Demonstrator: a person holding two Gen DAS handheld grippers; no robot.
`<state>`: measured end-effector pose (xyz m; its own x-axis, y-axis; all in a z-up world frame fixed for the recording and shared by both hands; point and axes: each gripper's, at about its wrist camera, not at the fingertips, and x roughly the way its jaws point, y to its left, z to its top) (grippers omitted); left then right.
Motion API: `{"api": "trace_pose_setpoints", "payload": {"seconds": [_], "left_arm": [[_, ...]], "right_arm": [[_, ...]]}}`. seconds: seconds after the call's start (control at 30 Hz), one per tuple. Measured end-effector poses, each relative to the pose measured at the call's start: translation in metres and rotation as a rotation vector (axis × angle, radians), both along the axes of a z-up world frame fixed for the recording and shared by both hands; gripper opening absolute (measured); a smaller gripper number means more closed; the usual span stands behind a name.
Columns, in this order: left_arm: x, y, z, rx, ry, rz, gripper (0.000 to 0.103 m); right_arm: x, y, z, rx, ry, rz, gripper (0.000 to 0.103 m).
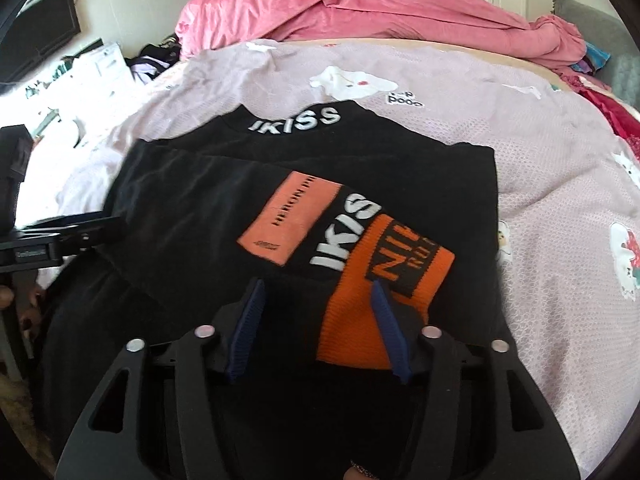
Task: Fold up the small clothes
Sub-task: 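Move both open grippers back toward the t-shirt hem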
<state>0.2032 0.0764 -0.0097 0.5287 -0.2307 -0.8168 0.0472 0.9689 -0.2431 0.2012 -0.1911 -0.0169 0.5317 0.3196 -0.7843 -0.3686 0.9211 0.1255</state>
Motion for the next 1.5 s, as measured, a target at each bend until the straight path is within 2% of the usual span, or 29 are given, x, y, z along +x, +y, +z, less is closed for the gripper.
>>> {"api": "trace_pose_setpoints", "payload": {"seconds": [0.17, 0.43, 0.6, 0.7, 0.9, 0.97, 1.0, 1.23, 1.5], "left_arm": [[-0.004, 0.004, 0.004, -0.016, -0.003, 0.010, 0.077], [-0.013, 0.008, 0.011, -0.023, -0.017, 0.022, 0.077], [-0.018, 0.010, 0.015, -0.022, -0.027, 0.033, 0.077], [-0.020, 0.012, 0.018, -0.018, -0.031, 0.042, 0.077], [-0.027, 0.018, 0.024, -0.025, -0.046, 0.060, 0.077], [-0.029, 0.019, 0.026, -0.018, -0.050, 0.064, 0.092], [-0.031, 0.019, 0.028, -0.016, -0.059, 0.066, 0.094], [-0.041, 0.015, 0.043, 0.024, -0.109, 0.066, 0.094], [-0.048, 0.020, 0.055, 0.034, -0.134, 0.081, 0.094]], "right_arm": [[-0.003, 0.000, 0.004, 0.014, 0.001, 0.003, 0.058], [-0.010, -0.001, 0.014, 0.044, -0.022, 0.000, 0.070], [-0.013, 0.000, 0.018, 0.048, -0.030, -0.001, 0.071], [-0.016, -0.001, 0.020, 0.061, -0.037, -0.007, 0.083], [-0.019, -0.003, 0.026, 0.076, -0.051, -0.021, 0.089], [-0.020, -0.004, 0.027, 0.080, -0.056, -0.025, 0.089], [-0.020, -0.005, 0.028, 0.081, -0.058, -0.028, 0.090], [-0.024, -0.009, 0.036, 0.094, -0.082, -0.041, 0.094], [-0.032, -0.013, 0.048, 0.103, -0.121, -0.043, 0.094]]}}
